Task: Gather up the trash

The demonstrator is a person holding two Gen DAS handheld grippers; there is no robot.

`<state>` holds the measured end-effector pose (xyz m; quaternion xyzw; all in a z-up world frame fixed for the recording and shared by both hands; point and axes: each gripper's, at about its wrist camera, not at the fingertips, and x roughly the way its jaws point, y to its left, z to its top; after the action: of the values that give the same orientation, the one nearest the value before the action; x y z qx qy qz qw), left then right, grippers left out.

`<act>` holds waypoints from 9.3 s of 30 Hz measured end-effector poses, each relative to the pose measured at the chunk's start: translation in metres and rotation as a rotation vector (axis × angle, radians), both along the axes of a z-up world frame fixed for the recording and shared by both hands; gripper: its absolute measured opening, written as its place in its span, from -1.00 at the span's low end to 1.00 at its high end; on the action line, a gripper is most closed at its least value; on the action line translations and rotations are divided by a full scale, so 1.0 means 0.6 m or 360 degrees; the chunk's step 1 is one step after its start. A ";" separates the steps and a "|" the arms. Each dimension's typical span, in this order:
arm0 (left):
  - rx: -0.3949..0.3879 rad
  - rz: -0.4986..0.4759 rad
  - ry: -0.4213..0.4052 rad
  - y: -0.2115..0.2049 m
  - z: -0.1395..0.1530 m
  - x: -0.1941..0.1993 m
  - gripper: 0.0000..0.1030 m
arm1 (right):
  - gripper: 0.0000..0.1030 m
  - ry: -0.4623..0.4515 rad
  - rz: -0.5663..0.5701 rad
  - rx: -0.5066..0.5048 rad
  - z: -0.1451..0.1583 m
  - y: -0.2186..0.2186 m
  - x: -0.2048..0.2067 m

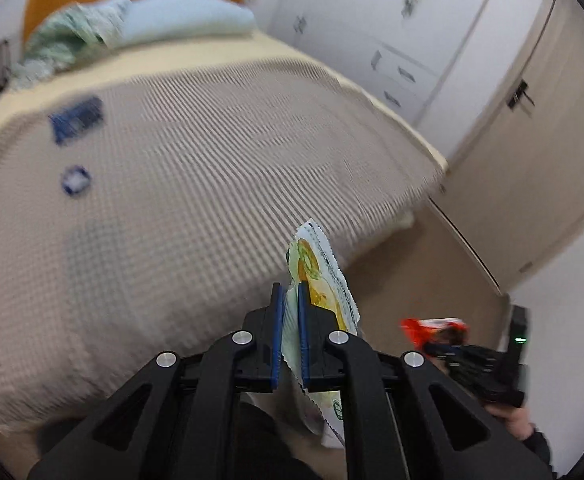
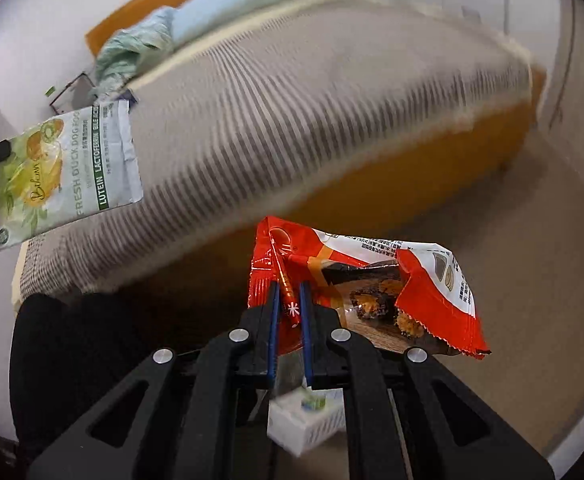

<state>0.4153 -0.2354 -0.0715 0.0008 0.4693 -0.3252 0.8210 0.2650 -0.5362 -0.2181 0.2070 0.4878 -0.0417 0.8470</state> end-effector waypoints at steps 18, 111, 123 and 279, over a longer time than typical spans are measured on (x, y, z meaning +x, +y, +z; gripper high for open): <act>0.0340 -0.0117 0.0310 -0.178 -0.259 -0.061 -0.91 | 0.19 0.0309 -0.0410 0.0261 -0.308 -0.097 -0.008; 0.0383 0.0082 -0.0640 0.313 -0.194 0.844 0.85 | 0.00 -0.0348 0.0676 -0.0470 0.080 0.359 0.653; 0.0296 0.0145 -0.0372 0.256 -0.227 0.824 0.16 | 0.00 -0.0271 0.0496 -0.0371 0.067 0.295 0.561; 0.0316 0.0618 -0.0632 0.232 0.060 0.291 0.85 | 0.44 -0.0354 0.0327 -0.0564 0.249 0.330 0.494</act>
<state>0.5901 -0.0965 -0.0356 0.0551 0.3203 -0.1081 0.9395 0.5613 -0.3380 -0.0685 0.0078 0.3951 -0.0173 0.9184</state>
